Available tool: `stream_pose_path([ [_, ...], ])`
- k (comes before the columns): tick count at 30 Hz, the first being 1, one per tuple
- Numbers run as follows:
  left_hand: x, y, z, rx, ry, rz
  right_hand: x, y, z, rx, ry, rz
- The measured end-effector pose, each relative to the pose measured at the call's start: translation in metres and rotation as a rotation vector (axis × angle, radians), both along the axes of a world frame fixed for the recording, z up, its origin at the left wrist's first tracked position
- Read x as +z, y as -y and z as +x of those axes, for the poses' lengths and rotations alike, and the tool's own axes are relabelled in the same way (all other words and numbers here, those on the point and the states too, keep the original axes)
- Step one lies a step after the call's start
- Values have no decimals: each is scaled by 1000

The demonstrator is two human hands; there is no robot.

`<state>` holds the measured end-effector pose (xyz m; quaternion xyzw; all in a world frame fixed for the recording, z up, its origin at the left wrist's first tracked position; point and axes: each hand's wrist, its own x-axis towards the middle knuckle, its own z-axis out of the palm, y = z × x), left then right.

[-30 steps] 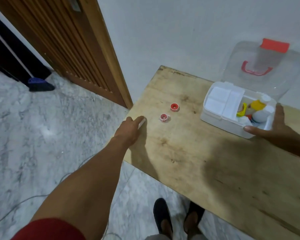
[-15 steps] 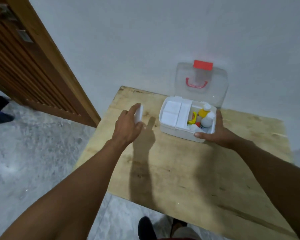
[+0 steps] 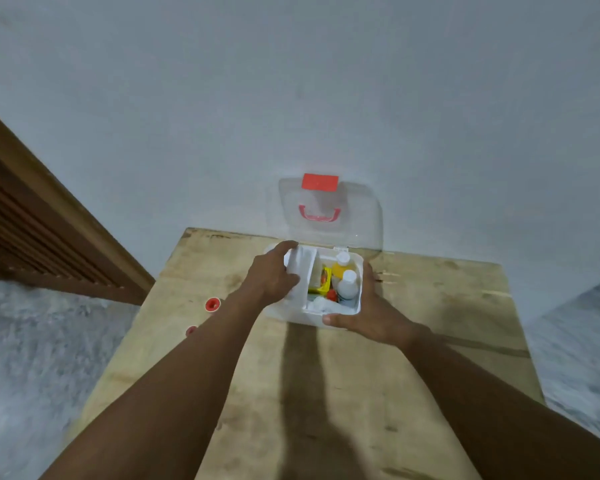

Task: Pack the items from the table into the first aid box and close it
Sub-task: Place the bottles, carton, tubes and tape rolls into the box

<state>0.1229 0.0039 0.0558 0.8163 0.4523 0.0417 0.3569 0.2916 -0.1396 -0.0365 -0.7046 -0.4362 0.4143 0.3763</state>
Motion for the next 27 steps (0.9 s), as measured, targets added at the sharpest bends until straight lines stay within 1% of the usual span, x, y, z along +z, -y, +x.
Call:
stream_pose_path([
  [3, -7, -6, 6, -4, -53, -27, 1, 0, -1, -23, 16, 4],
  [7, -16, -16, 8, -50, -74, -88, 7, 0, -4, -24, 63, -16],
  [14, -26, -27, 5, -100, -9, -159, 19, -8, -6, -32, 118, 1],
  [18, -32, -33, 3, -164, -12, -117, 21, -12, -8, -22, 133, -34],
  [24, -39, -32, 1, -163, 13, -135, 15, -15, -9, -41, 164, -94],
  [27, -44, -28, 2, -156, 4, -97, 13, -15, -7, -35, 172, -101],
])
